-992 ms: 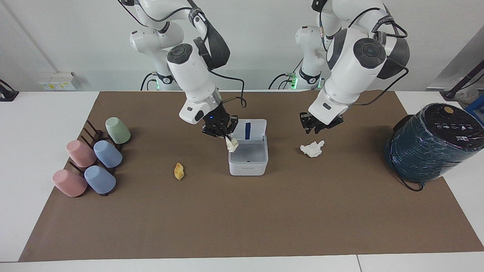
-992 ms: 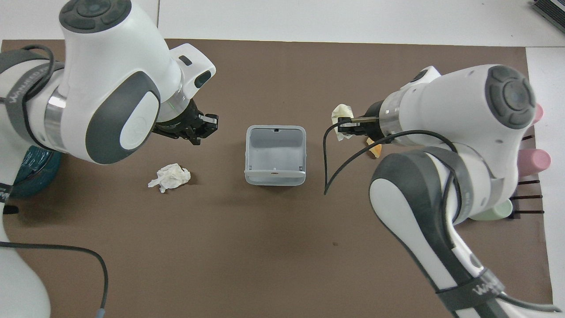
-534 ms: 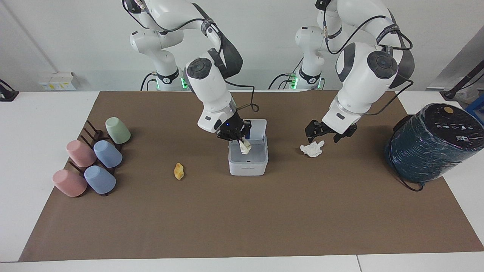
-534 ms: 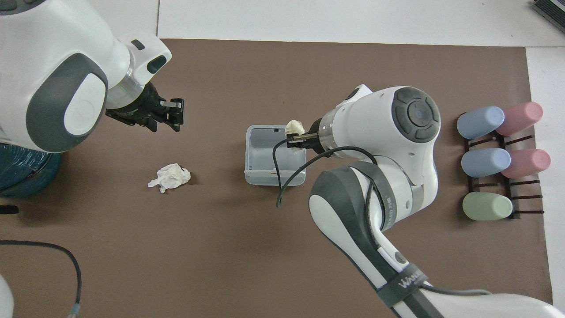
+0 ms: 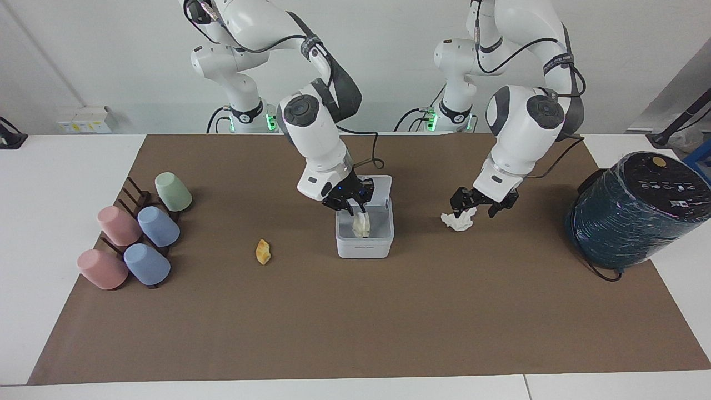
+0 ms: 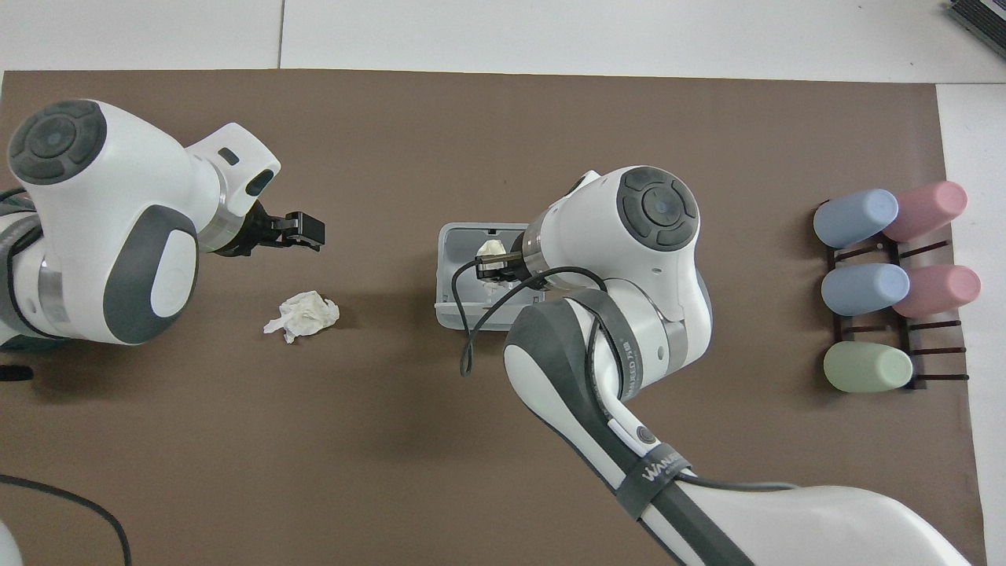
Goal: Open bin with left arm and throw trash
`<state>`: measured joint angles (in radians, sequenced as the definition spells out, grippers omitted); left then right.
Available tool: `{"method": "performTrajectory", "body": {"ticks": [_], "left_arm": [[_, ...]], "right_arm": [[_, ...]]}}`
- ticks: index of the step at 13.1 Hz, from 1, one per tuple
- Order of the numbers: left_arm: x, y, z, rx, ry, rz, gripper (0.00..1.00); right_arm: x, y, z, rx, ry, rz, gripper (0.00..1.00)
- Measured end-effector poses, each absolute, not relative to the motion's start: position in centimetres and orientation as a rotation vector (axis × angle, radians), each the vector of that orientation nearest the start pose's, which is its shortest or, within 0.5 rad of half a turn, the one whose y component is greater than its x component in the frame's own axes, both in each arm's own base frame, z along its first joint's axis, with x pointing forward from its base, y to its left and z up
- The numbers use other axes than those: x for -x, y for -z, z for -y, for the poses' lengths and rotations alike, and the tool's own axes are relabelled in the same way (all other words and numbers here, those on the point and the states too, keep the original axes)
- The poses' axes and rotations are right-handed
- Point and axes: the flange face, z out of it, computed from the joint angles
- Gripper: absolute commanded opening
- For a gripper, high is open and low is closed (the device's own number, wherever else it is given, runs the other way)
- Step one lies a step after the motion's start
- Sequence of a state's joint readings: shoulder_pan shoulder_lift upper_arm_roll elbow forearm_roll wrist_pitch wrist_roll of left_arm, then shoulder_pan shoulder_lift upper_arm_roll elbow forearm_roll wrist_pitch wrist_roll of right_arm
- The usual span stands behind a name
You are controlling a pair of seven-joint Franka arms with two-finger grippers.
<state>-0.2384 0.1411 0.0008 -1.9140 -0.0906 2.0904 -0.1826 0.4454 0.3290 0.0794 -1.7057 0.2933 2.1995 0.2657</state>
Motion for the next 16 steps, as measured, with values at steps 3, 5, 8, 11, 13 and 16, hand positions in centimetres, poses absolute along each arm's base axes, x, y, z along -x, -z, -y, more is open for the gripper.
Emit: {"method": "performTrajectory", "body": {"ticks": [3, 5, 8, 11, 13, 16], "left_arm": [[-56.8, -40.0, 14.1, 3.220, 0.001, -0.013, 1.00], [-56.3, -38.5, 14.1, 3.218, 0.010, -0.028, 1.00], [-55.3, -35.9, 13.9, 3.203, 0.021, -0.231, 1.00], [-54.9, -34.9, 13.4, 3.166, 0.025, -0.519, 1.00], [-54.9, -34.8, 13.3, 3.128, 0.034, -0.705, 1.00], [-54.5, -34.0, 13.4, 3.084, 0.021, -0.876, 1.00]], "right_arm": [[-57.8, -42.8, -33.8, 2.805, 0.116, 0.134, 1.00], [-58.8, -44.3, -32.5, 2.796, 0.170, 0.105, 1.00], [-61.2, -47.3, -26.5, 2.801, 0.274, 0.103, 1.00], [-62.9, -47.1, -18.9, 2.840, 0.281, 0.260, 1.00], [-63.0, -45.0, -15.0, 2.874, 0.255, 0.364, 1.00], [-62.1, -41.6, -13.0, 2.924, 0.185, 0.453, 1.00]]}}
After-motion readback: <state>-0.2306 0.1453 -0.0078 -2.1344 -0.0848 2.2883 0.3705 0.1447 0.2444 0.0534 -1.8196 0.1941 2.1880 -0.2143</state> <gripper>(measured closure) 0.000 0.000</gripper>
